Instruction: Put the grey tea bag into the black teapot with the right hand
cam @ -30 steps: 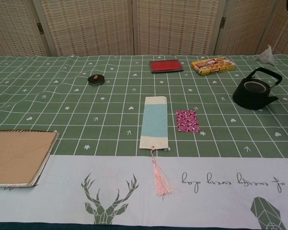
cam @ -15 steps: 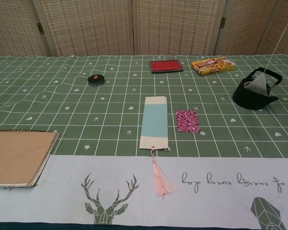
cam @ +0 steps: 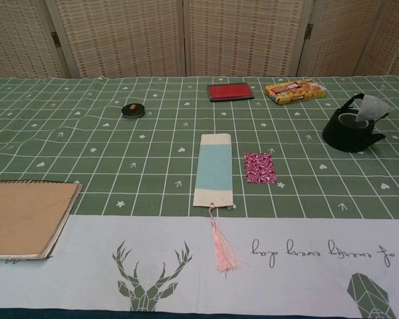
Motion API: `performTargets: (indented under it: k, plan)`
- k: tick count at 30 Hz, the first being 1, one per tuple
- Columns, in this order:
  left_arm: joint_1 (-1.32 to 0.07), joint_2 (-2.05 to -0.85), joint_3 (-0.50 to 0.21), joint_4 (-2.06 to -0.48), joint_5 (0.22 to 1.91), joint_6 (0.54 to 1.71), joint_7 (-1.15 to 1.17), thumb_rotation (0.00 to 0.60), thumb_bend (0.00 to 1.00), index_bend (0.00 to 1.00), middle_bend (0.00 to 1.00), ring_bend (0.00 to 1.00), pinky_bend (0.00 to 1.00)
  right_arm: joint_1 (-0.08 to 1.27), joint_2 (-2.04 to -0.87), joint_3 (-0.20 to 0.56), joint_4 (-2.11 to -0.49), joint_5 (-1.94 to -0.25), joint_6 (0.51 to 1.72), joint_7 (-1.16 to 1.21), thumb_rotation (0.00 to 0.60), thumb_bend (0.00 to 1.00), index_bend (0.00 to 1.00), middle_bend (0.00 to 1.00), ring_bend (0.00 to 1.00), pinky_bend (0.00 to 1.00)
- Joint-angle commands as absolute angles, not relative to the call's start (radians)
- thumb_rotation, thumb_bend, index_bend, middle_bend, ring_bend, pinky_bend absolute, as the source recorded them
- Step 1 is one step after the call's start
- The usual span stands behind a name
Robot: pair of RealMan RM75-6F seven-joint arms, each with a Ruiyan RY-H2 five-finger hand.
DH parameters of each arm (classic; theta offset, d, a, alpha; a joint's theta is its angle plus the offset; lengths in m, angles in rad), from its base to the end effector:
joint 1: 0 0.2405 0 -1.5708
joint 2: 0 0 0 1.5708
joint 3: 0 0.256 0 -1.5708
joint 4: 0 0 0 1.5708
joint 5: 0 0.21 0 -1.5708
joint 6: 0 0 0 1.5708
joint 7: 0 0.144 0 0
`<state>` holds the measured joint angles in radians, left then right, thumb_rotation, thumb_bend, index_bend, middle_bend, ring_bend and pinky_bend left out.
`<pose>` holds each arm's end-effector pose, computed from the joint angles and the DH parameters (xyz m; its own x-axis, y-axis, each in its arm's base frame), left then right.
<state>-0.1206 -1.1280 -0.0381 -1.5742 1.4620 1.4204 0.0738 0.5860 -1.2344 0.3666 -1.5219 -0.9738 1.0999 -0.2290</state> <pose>-0.3209 0.1902 0.1522 0.4842 0.0611 0.8728 0.8746 -0.0054 -0.4848 -0.2192 -0.3812 0.1499 0.3398 0.0473 0.9393 -0.9404 -0.0011 0.3402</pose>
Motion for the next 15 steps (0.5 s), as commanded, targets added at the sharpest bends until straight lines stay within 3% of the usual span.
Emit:
performTargets:
  k: [1,15]
  plan:
    - [-0.120,-1.127,-0.037,-1.574,1.464,1.422,0.071,0.600,0.34,0.00,0.04,0.07,0.01,0.593,-1.247,0.361,-1.503,-0.965,1.090,-0.223,0.600,0.46,0.66,0.00,0.00,0.00]
    - [-0.122,-1.129,-0.036,-1.574,1.459,1.417,0.078,0.600,0.34,0.00,0.04,0.07,0.01,0.610,-1.257,0.349,-1.450,-0.932,1.070,-0.237,0.600,0.46,0.66,0.00,0.00,0.00]
